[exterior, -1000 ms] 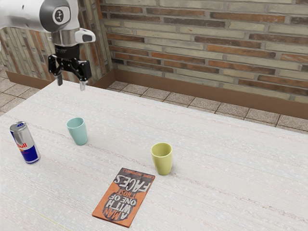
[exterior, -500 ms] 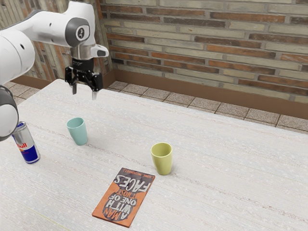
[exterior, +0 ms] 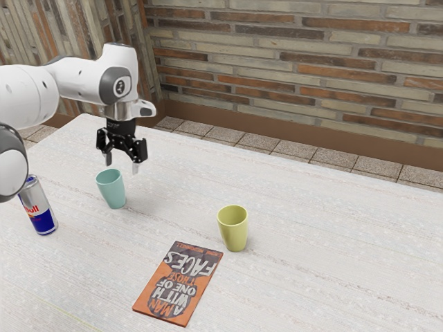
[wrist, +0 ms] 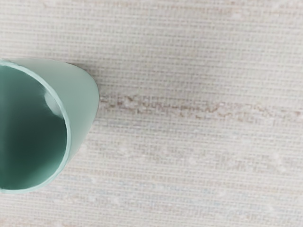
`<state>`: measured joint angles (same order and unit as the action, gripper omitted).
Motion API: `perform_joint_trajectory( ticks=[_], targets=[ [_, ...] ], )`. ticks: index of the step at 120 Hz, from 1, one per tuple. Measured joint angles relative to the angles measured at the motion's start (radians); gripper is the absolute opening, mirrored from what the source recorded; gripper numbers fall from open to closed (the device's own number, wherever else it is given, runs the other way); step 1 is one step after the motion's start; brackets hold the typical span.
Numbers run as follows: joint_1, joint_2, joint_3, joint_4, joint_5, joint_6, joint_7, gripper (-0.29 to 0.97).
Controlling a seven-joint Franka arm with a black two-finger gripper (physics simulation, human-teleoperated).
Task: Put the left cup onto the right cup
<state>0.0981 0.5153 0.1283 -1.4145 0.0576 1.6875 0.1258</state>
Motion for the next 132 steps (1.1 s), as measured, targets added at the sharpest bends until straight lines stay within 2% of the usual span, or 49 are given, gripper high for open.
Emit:
perform_joint_trajectory(
  ticks=[36,87,132],
  targets=[
    [0.006,0.009,0.084,-0.031,-0.030,0.072,0.045,0.68],
    [0.003,0.048,0.072,-0.081,-0.076,0.244,0.080,0.68],
    [0.003,0.069,0.071,-0.140,-0.101,0.321,0.095,0.68]
  ],
)
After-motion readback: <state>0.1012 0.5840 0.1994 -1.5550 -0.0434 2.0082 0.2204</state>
